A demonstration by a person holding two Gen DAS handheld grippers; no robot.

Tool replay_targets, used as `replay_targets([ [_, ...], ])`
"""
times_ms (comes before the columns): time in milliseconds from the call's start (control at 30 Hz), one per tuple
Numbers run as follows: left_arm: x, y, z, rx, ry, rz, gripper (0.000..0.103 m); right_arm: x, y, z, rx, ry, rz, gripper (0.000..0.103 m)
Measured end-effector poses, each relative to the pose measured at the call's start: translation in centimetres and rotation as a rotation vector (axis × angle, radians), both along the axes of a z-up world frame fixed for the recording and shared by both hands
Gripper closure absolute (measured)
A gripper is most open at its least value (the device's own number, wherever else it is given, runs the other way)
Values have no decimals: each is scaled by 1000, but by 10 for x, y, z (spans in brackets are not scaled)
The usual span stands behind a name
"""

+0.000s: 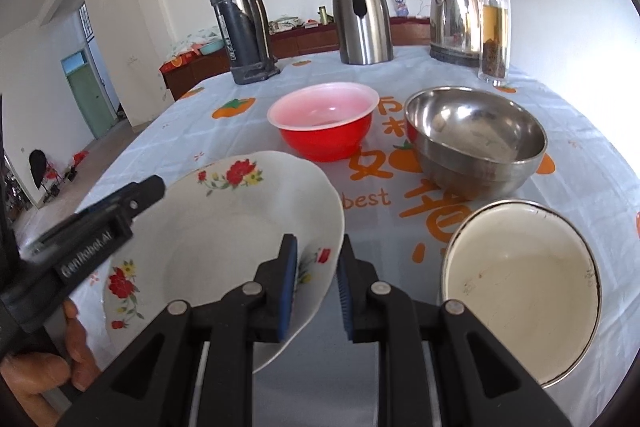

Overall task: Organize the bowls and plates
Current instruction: 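Lower the red-flower plate onto the stack and open the left gripper, then move the left gripper toward the stainless steel bowl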

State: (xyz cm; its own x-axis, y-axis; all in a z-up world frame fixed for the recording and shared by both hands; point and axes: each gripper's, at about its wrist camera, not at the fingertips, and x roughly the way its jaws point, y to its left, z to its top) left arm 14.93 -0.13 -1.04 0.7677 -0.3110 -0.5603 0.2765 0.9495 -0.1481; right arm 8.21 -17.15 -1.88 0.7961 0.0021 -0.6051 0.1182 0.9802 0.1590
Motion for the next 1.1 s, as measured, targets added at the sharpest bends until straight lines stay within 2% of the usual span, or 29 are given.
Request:
replay_targets([
  [133,1,3,0,-13,6,16,72,2,1,-1,-8,5,-4,81],
  [233,1,10,3,-33,-1,45,72,6,4,-1,-28,15,-4,75],
  [300,2,16,4,-46,-4,76,71,10,8,-2,-45,34,2,65],
  [467,6,34,6,-71,-14,158,68,8,12,-1,-62,21,-5,60],
  [533,7,43,8,-82,-23,200,64,1,10,3,-65,-18,-34,54],
  [600,8,53,8,-102,-27,245,54,-11,8,9,-67,-83,-64,43],
  [767,10,60,7,-112,-27,292,53,-46,14,24,-107,-268,-121,23],
  [900,7,55,8,-68,-54,299,53,-62,31,33,-193,-371,-129,6],
  [1000,3,52,9,-32,-94,313,53,-62,43,36,-243,-384,-105,2],
  [1100,-3,51,10,-26,-127,310,53,-61,39,36,-226,-379,-123,2],
])
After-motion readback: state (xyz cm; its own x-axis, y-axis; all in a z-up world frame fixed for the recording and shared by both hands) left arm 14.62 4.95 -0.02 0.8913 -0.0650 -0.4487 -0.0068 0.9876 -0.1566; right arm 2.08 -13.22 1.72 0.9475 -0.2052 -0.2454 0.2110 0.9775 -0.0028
